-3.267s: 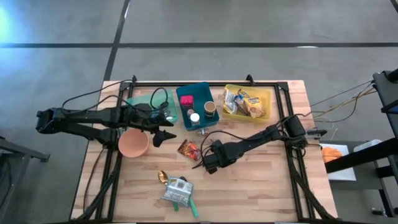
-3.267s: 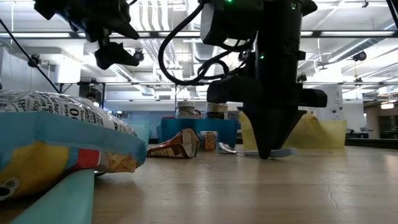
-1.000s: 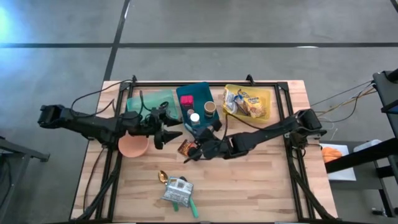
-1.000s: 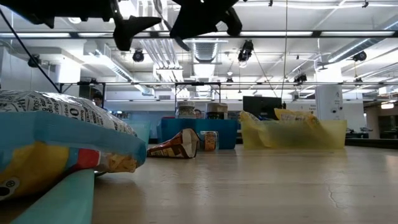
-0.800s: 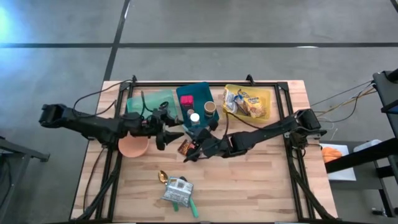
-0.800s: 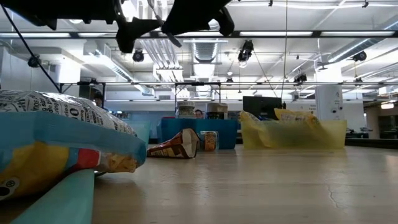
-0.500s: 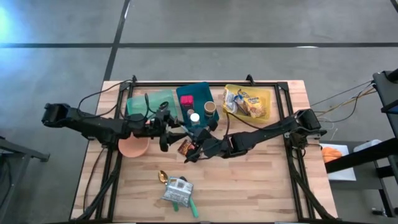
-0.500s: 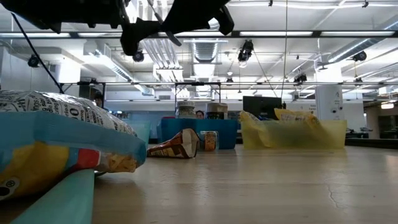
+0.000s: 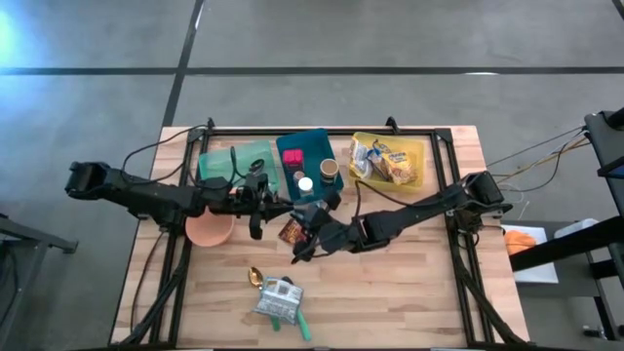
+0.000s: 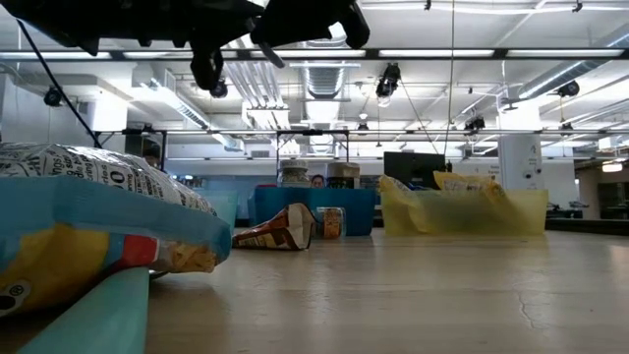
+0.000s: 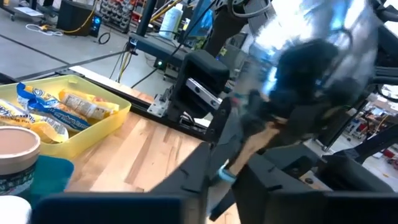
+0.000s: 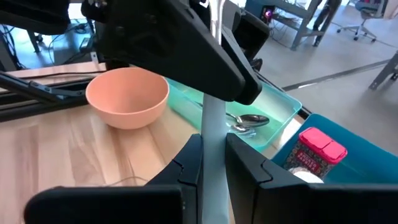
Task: Pick & Place Food Item
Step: Put the light blue spoon into the green bin
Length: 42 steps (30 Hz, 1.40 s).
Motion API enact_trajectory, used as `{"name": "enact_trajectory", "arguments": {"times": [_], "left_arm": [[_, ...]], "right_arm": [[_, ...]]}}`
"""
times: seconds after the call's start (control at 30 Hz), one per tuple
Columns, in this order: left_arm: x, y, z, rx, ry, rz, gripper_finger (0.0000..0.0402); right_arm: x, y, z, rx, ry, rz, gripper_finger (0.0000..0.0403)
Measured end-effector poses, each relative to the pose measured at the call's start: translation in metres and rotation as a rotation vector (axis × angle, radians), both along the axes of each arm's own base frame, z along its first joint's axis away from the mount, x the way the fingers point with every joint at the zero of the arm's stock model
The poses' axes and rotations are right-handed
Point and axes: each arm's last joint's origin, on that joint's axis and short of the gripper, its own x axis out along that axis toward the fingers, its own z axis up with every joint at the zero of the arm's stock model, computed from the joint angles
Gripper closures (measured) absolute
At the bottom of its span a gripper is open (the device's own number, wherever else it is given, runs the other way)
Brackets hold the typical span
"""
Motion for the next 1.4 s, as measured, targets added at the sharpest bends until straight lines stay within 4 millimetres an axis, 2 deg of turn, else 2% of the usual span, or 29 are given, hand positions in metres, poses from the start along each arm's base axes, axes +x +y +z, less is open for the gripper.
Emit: {"name": "enact_trajectory", "arguments": {"times": [0.1, 0.37, 0.47, 0.6, 0.8, 0.97, 1.13, 1.4], "left_arm": [[0.000, 0.000, -0.001, 0.009, 0.011, 0.001, 0.0380], [0.000, 0.000, -0.001, -0.006, 0.012, 0.001, 0.0380], [0.000, 0.000, -0.001, -0.032, 0.013, -0.002, 0.0380], [-0.001, -0.001, 0.002, -0.065, 0.047, -0.013, 0.0380], [-0.002, 0.000, 0.024, -0.055, 0.157, 0.021, 0.0381], [-0.002, 0.001, 0.046, -0.022, 0.262, 0.061, 0.0381], [-0.007, 0.005, 0.065, 0.031, 0.391, 0.148, 0.0381], [-0.025, 0.013, 0.090, 0.147, 0.597, 0.388, 0.0381]], "right_arm": [[-0.001, 0.002, 0.000, 0.004, -0.004, -0.005, 0.0369], [-0.001, 0.002, 0.000, -0.015, 0.005, -0.002, 0.0367], [-0.001, 0.003, 0.000, -0.016, 0.009, 0.010, 0.0340], [0.000, 0.004, 0.000, -0.031, 0.037, 0.073, 0.0281], [-0.001, 0.005, 0.000, -0.032, 0.043, 0.080, 0.0205], [-0.003, 0.005, -0.002, -0.024, 0.065, 0.077, 0.0166], [-0.006, 0.004, -0.008, 0.010, 0.107, 0.055, 0.0147], [-0.017, 0.007, -0.020, 0.095, 0.195, 0.000, 0.0145]]}}
